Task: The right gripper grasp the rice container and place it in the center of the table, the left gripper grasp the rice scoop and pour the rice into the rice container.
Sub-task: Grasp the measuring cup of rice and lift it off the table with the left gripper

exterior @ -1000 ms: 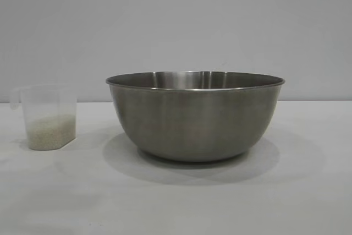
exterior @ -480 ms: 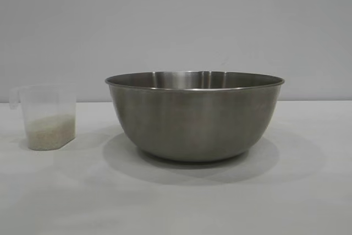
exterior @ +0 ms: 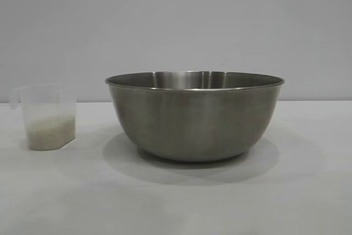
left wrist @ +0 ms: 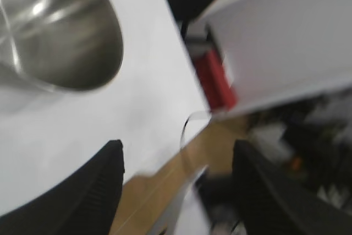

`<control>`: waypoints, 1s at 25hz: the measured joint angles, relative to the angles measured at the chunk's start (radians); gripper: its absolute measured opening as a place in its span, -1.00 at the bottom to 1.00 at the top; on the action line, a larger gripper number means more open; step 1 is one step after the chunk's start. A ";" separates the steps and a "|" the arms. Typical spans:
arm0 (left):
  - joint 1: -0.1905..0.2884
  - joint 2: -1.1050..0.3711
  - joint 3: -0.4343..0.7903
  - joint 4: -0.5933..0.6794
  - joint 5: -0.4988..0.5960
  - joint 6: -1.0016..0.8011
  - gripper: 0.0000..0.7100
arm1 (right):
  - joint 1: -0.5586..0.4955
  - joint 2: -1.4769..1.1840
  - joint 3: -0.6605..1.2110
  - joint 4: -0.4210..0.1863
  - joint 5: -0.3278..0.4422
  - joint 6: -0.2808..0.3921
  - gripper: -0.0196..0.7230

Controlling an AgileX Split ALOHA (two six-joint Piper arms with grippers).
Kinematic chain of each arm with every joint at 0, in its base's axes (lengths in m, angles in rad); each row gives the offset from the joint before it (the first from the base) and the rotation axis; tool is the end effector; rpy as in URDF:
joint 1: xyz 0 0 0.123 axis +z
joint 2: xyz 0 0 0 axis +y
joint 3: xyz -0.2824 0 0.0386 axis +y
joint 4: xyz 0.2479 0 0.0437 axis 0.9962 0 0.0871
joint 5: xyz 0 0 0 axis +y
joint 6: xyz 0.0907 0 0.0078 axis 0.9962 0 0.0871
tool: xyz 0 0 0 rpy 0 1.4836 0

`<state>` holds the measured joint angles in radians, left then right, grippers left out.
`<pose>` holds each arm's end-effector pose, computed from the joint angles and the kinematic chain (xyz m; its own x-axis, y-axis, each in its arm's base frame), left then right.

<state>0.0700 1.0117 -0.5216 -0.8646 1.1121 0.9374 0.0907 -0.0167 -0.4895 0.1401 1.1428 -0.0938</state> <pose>0.1424 -0.0523 0.2402 -0.8160 0.2673 -0.5125 0.5318 0.6945 -0.4846 -0.0113 0.0106 0.2683 -0.5095 -0.0815 -0.8566 -0.2161 0.9757 0.0357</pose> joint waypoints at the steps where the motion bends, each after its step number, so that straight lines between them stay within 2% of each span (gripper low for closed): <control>1: 0.000 0.000 -0.010 0.071 -0.043 -0.042 0.06 | 0.000 0.000 0.000 0.000 0.000 0.000 0.60; 6: 0.000 0.003 -0.021 0.419 -0.273 -0.279 0.06 | 0.000 0.000 0.000 0.000 0.000 0.000 0.60; 10: 0.000 0.003 -0.021 0.582 -0.454 -0.481 0.06 | 0.000 0.000 0.000 0.000 0.000 0.000 0.60; 13: 0.000 0.003 -0.021 0.585 -0.591 -0.529 0.06 | 0.000 0.000 0.000 0.000 0.000 0.000 0.60; 21: 0.000 0.005 -0.010 0.427 -0.898 -0.532 0.06 | 0.000 0.000 0.000 0.000 0.000 0.000 0.60; 23: -0.022 0.005 0.021 0.414 -1.009 -0.532 0.06 | 0.000 0.000 0.000 0.000 0.000 0.000 0.60; 25: -0.067 0.005 0.060 0.411 -1.122 -0.532 0.06 | 0.000 0.000 0.000 0.000 0.000 0.000 0.60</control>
<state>0.0027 1.0164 -0.4621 -0.4533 -0.0096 0.4049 0.0907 -0.0167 -0.4895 0.1401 1.1428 -0.0938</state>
